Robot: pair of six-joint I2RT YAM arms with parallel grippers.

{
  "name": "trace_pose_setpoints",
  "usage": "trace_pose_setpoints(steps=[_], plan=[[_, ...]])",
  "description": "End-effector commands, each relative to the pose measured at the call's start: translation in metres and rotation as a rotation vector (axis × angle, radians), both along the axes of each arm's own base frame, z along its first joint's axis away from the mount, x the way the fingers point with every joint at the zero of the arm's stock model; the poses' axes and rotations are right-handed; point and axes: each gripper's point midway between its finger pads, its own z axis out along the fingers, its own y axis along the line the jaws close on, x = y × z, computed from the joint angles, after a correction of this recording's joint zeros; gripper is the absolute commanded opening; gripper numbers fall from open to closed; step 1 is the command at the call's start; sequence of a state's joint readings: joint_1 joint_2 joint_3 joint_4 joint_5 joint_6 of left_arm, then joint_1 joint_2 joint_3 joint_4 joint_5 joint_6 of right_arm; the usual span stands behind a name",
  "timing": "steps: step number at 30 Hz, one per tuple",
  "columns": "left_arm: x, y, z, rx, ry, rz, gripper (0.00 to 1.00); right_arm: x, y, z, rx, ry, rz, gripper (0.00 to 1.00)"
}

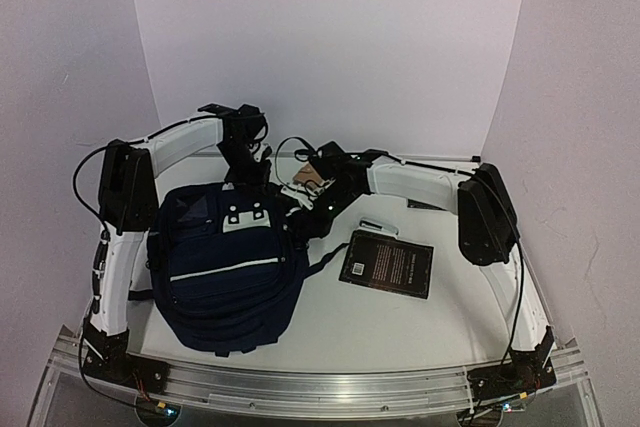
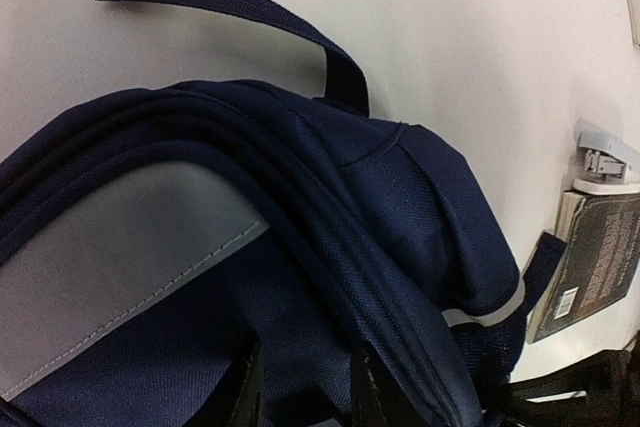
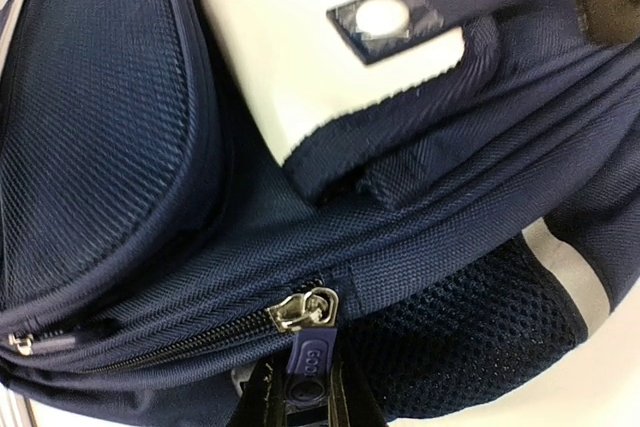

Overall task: Pack the student bag
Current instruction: Unzip the student bag at the center of the board.

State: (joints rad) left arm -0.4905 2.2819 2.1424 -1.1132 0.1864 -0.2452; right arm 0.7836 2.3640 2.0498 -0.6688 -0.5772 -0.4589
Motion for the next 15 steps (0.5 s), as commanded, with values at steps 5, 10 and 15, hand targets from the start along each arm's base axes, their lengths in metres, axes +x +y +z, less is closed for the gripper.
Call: trace_pose_setpoints(steps=[5, 10, 15], plan=[[0.022, 0.034, -0.012, 0.100, 0.010, 0.193, 0.00, 0.007, 0.003, 0.072, 0.094, -0.112, -0.055, 0.00], [0.043, 0.062, -0.008, 0.052, 0.007, 0.335, 0.00, -0.009, -0.016, 0.065, 0.046, -0.092, -0.064, 0.00], [0.055, 0.082, -0.013, 0.029, 0.024, 0.394, 0.00, -0.032, -0.031, 0.055, 0.006, -0.057, -0.062, 0.00]])
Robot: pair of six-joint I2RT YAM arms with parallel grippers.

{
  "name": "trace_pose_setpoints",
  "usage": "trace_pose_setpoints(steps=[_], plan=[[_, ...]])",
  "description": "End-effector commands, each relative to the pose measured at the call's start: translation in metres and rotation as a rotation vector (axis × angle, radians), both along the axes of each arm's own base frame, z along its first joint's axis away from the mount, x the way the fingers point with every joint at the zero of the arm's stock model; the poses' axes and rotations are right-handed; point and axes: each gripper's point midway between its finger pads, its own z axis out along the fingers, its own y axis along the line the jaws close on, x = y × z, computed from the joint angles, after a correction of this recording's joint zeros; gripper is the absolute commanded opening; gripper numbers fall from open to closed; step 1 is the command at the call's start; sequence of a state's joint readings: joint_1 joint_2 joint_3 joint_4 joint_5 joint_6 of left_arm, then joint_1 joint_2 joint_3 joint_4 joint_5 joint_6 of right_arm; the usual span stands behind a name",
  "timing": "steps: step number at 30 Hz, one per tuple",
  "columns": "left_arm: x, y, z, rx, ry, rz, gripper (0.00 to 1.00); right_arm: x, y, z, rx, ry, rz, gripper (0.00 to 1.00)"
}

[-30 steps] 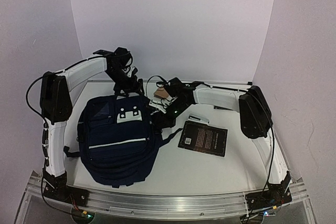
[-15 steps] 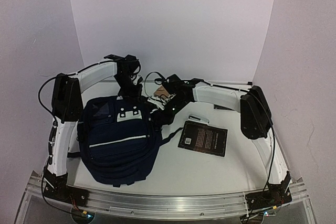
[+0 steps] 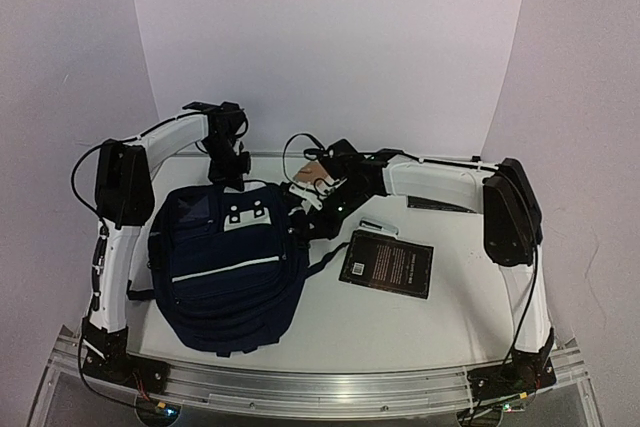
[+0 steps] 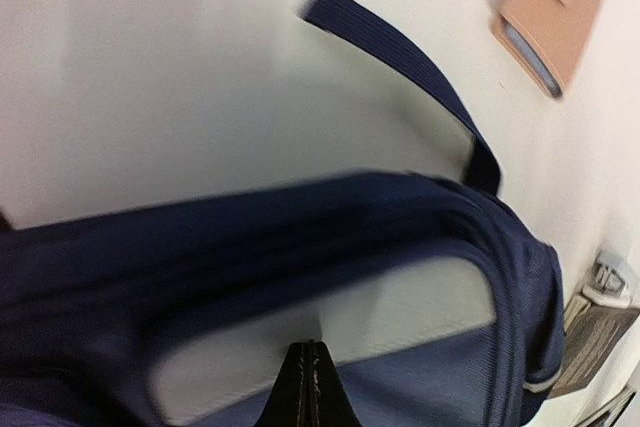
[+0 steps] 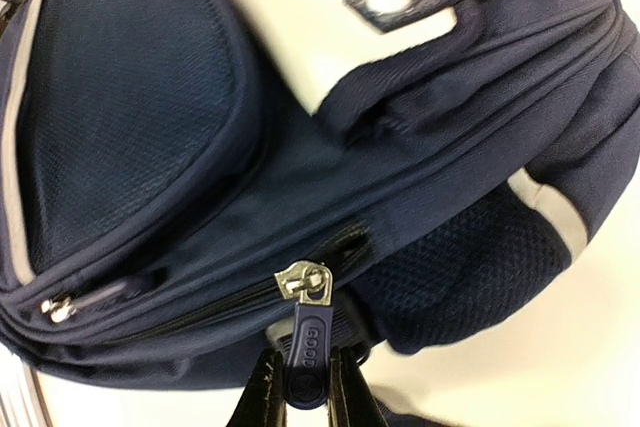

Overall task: Pack the student bag
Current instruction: Unzip the student bag at the center of the board.

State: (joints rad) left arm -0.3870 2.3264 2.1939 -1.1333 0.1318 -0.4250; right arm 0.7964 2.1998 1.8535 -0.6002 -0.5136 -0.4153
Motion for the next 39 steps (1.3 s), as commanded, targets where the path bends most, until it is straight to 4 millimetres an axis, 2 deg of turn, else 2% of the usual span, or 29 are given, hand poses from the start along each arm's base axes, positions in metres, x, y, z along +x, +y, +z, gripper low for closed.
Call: trace_pose_setpoints(steps=[1, 4, 6, 7, 9, 11, 13, 15, 19, 22, 25, 27, 28, 30, 31, 33, 36, 38, 39], plan=[[0.022, 0.031, -0.005, 0.014, -0.011, 0.113, 0.00, -0.023, -0.014, 0.030, 0.007, -0.005, -0.007, 0.00], [0.025, 0.034, -0.001, -0.011, -0.023, 0.102, 0.00, -0.040, -0.016, 0.025, -0.013, 0.014, 0.004, 0.00], [0.027, 0.027, 0.017, -0.053, -0.070, 0.052, 0.02, -0.039, -0.017, 0.019, -0.035, -0.004, -0.004, 0.00], [0.028, 0.024, 0.029, -0.072, -0.097, 0.038, 0.12, -0.032, -0.016, 0.018, -0.046, -0.027, -0.022, 0.00], [0.026, 0.016, 0.055, -0.127, -0.155, 0.001, 0.44, -0.013, -0.014, 0.019, -0.067, -0.096, -0.067, 0.00], [0.022, 0.010, 0.079, -0.150, -0.201, -0.032, 0.68, 0.001, -0.011, 0.025, -0.069, -0.155, -0.095, 0.00], [0.016, 0.004, 0.090, -0.153, -0.217, -0.063, 0.85, 0.013, -0.009, 0.032, -0.061, -0.202, -0.122, 0.00], [0.011, -0.002, 0.089, -0.159, -0.204, -0.073, 0.93, 0.021, -0.007, 0.039, -0.052, -0.249, -0.148, 0.00], [0.000, -0.018, 0.072, -0.088, -0.152, -0.109, 0.97, 0.028, -0.010, 0.054, -0.066, -0.396, -0.177, 0.00], [-0.004, -0.022, 0.062, -0.055, -0.132, -0.099, 0.97, 0.023, -0.010, 0.069, -0.070, -0.560, -0.172, 0.00], [-0.001, -0.018, 0.062, -0.048, -0.135, -0.061, 0.97, 0.013, -0.011, 0.067, -0.117, -0.680, -0.133, 0.00], [0.000, -0.017, 0.062, -0.049, -0.138, -0.053, 0.97, 0.006, -0.012, 0.058, -0.151, -0.715, -0.097, 0.00], [0.001, -0.017, 0.062, -0.050, -0.139, -0.052, 0.97, 0.003, -0.012, 0.054, -0.158, -0.714, -0.083, 0.05], [0.002, -0.017, 0.062, -0.050, -0.140, -0.050, 0.97, -0.007, -0.012, 0.048, -0.146, -0.682, -0.050, 0.29], [0.001, -0.016, 0.061, -0.049, -0.137, -0.050, 0.97, -0.015, -0.010, 0.045, -0.129, -0.653, -0.017, 0.37], [0.001, -0.015, 0.062, -0.048, -0.139, -0.052, 0.97, -0.033, -0.010, 0.043, -0.090, -0.584, 0.058, 0.46], [0.000, -0.015, 0.065, -0.053, -0.142, -0.059, 0.97, -0.052, -0.015, 0.051, -0.011, -0.426, 0.148, 0.56], [-0.002, -0.015, 0.069, -0.059, -0.145, -0.068, 0.97, -0.052, -0.020, 0.062, 0.046, -0.311, 0.158, 0.64], [-0.003, -0.016, 0.070, -0.067, -0.146, -0.075, 0.97, -0.046, -0.023, 0.068, 0.073, -0.263, 0.151, 0.67]])
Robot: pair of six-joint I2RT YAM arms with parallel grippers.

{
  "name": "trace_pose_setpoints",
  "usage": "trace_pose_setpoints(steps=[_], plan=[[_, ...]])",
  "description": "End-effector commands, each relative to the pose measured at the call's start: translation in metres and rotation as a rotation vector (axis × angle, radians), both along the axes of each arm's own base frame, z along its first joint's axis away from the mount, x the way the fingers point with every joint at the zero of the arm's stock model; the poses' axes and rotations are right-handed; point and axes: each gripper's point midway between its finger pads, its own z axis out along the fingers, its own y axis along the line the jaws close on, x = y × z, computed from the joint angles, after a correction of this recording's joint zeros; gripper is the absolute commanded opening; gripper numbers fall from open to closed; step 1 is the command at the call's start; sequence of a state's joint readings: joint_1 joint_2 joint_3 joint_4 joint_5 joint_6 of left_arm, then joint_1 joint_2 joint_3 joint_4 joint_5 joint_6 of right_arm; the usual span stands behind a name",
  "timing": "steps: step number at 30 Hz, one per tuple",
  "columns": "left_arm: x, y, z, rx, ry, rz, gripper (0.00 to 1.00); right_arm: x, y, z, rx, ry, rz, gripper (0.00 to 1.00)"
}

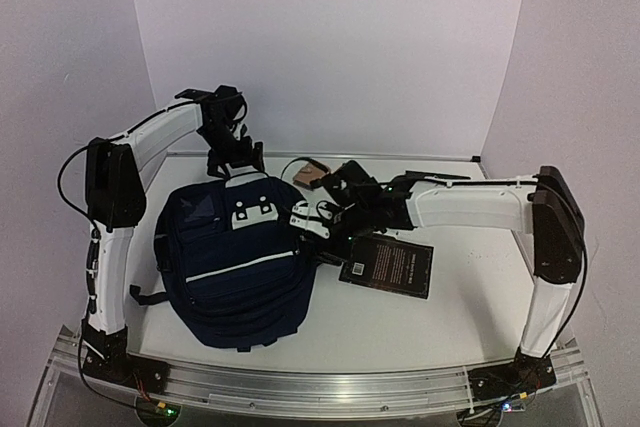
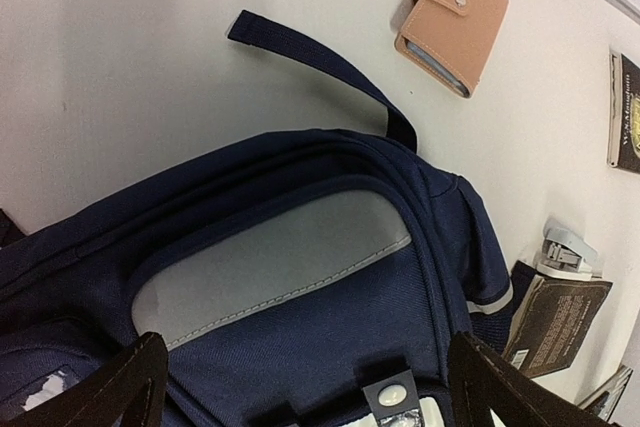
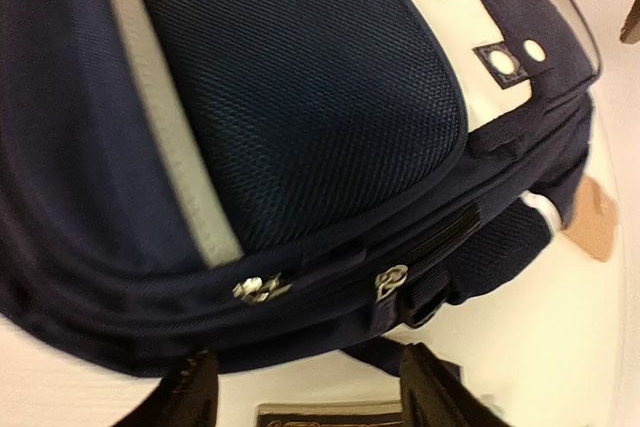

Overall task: Pack the student bag
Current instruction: Unzip the student bag at the center of the board.

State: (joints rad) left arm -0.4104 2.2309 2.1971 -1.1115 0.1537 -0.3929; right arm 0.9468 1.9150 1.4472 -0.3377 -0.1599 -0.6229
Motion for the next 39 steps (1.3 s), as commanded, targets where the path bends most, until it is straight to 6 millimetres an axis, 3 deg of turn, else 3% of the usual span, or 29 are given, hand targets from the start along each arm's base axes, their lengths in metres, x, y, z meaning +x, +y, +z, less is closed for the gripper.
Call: trace_pose_setpoints(steps=[1, 6, 11, 18, 25, 29, 36, 39], plan=[[-0.001, -0.001, 0.020, -0.017, -0.036, -0.022, 0.97, 0.002, -0.008, 0.062, 0.192, 0.234, 0.070, 0.70], [-0.004, -0.006, 0.025, -0.048, -0.042, -0.046, 0.98, 0.019, -0.019, 0.065, 0.235, 0.431, 0.087, 0.73], [-0.006, -0.009, 0.028, -0.069, -0.044, -0.056, 0.99, 0.022, -0.010, 0.056, 0.246, 0.481, 0.144, 0.63], [-0.008, -0.009, 0.029, -0.074, -0.037, -0.055, 0.99, 0.026, 0.000, 0.027, 0.227, 0.517, 0.198, 0.52], [-0.008, -0.009, 0.032, -0.082, -0.039, -0.050, 0.99, 0.039, 0.002, -0.009, 0.165, 0.505, 0.190, 0.50], [-0.010, -0.015, 0.033, -0.103, -0.043, -0.067, 0.99, 0.044, 0.005, -0.020, 0.154, 0.502, 0.187, 0.49], [-0.009, -0.017, 0.033, -0.109, -0.047, -0.072, 0.99, 0.038, 0.005, -0.043, 0.077, 0.462, 0.209, 0.43], [-0.008, -0.017, 0.032, -0.109, -0.048, -0.067, 0.99, 0.035, 0.004, -0.052, 0.024, 0.419, 0.204, 0.34]])
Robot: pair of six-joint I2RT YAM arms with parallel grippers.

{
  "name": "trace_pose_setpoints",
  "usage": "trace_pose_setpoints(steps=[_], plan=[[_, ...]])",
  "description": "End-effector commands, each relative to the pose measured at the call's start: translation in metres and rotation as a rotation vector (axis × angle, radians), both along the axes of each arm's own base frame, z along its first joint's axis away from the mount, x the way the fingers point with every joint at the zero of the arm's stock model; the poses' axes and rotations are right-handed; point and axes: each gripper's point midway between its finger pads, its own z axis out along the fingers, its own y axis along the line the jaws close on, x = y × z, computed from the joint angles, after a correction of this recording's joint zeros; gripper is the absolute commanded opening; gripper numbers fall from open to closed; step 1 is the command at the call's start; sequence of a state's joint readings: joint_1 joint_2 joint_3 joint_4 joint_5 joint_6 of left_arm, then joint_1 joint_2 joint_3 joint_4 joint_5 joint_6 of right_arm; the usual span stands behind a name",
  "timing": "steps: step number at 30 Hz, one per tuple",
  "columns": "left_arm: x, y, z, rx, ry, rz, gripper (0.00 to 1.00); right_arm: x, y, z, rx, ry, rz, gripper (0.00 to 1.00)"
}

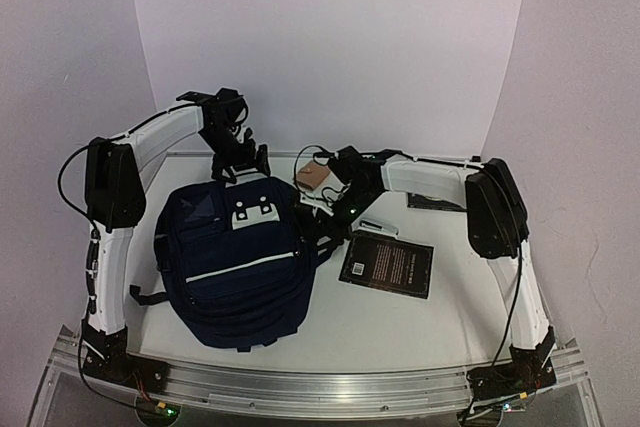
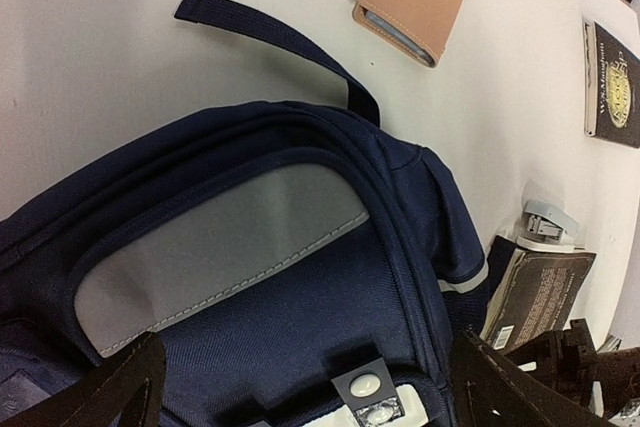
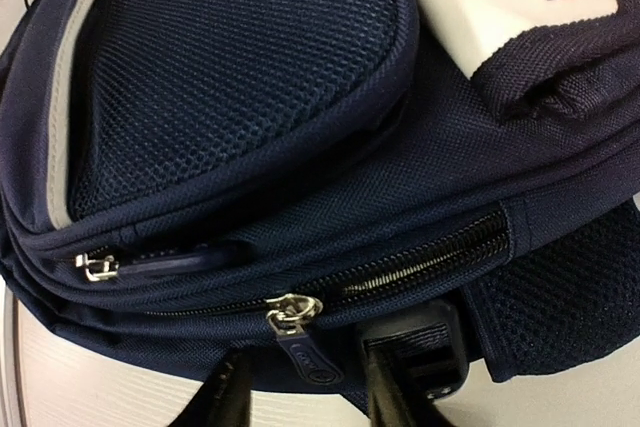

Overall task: Pack the student bag
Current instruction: Unzip the student bag at the center of the board.

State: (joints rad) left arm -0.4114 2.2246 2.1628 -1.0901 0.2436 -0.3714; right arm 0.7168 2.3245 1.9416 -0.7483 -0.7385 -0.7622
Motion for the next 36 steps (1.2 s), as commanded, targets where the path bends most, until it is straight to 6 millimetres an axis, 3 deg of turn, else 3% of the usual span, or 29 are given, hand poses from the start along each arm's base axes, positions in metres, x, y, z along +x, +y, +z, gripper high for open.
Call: trace_pose_setpoints(steps=[1, 6, 11, 15, 20, 24, 33, 36], plan=[[0.001, -0.005, 0.036, -0.047, -0.078, -0.008, 0.99, -0.003, 0.002, -0.010, -0.064, -0.099, 0.026, 0.31], [-0.006, -0.009, 0.036, -0.058, -0.065, -0.037, 0.96, 0.003, 0.000, -0.003, -0.074, -0.129, -0.017, 0.14], [-0.046, -0.024, 0.038, -0.096, -0.023, -0.175, 0.89, 0.004, -0.003, 0.025, -0.045, -0.139, -0.056, 0.00], [-0.083, -0.034, 0.044, -0.174, -0.004, -0.254, 0.84, 0.001, -0.005, 0.049, -0.003, -0.122, -0.081, 0.00], [-0.113, -0.040, 0.050, -0.256, -0.007, -0.340, 0.76, -0.009, -0.013, 0.059, 0.015, -0.089, -0.092, 0.00], [-0.120, -0.046, 0.047, -0.273, -0.028, -0.403, 0.75, -0.013, -0.012, 0.058, 0.020, -0.047, -0.107, 0.00], [-0.114, -0.068, 0.024, -0.306, -0.120, -0.605, 0.78, -0.013, -0.002, 0.061, 0.048, 0.040, -0.141, 0.00], [-0.122, -0.076, 0.021, -0.338, -0.124, -0.694, 0.77, -0.014, -0.002, 0.060, 0.047, 0.059, -0.151, 0.00]])
